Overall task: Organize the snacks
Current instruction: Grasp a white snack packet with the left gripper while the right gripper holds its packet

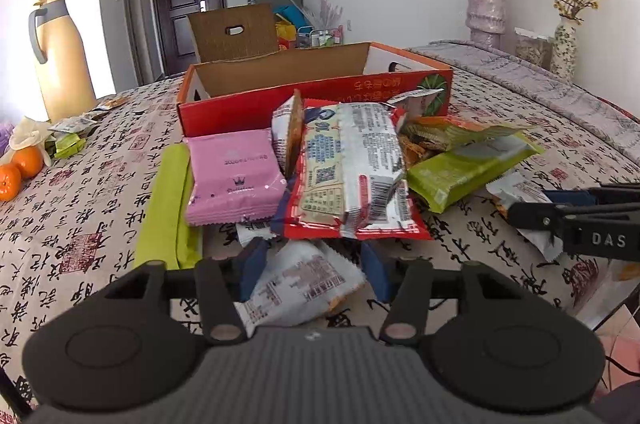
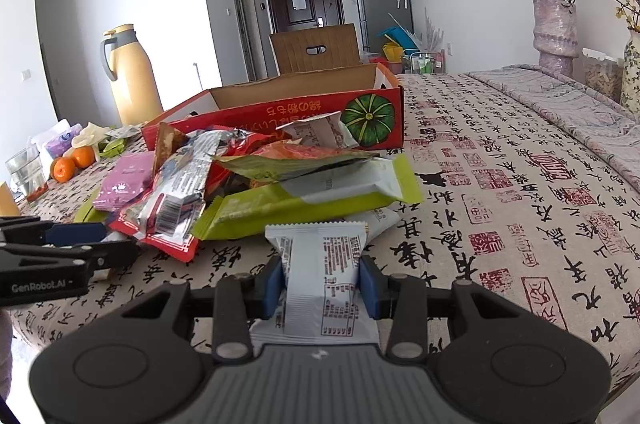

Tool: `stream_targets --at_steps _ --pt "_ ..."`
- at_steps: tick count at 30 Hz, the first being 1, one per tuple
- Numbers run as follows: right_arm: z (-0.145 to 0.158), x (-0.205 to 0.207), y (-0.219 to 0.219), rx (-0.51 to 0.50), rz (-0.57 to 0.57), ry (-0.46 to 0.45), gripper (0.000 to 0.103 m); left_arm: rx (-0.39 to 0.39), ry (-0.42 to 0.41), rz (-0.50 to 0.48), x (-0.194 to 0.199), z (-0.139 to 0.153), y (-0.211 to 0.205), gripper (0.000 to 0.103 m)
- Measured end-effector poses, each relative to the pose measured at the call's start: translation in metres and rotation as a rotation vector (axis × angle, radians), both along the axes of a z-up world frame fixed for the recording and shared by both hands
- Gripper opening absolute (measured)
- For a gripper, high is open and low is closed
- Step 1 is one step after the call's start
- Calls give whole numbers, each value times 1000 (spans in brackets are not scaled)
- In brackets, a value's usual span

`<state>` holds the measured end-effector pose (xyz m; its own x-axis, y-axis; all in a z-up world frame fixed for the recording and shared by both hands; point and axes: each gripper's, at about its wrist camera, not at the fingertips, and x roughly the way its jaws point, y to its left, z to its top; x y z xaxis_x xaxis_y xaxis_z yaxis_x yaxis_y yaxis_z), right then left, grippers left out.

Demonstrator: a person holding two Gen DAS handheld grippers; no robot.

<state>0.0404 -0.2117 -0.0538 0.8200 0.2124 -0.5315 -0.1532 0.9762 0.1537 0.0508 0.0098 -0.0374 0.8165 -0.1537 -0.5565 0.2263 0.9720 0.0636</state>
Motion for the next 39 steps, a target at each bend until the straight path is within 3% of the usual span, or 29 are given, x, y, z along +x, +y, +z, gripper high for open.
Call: stream_targets --at_steps 8,12,15,18,20,24,39 --pt "-2 2 0 1 2 7 39 4 3 31 11 0 7 82" --pt "-2 2 0 1 2 7 39 2 28 38 19 -5 10 83" --pt "-3 2 0 0 3 7 39 -20 61 40 24 -11 13 80" --pt "-2 2 0 0 3 7 39 -42 76 33 25 -14 14 71" --pt "-2 2 0 0 3 7 39 -48 74 25 24 -13 15 59" --pt "-2 2 0 0 3 7 39 -61 72 13 22 -12 14 50" --pt "0 1 2 1 10 -7 39 -92 11 64 5 3 14 49"
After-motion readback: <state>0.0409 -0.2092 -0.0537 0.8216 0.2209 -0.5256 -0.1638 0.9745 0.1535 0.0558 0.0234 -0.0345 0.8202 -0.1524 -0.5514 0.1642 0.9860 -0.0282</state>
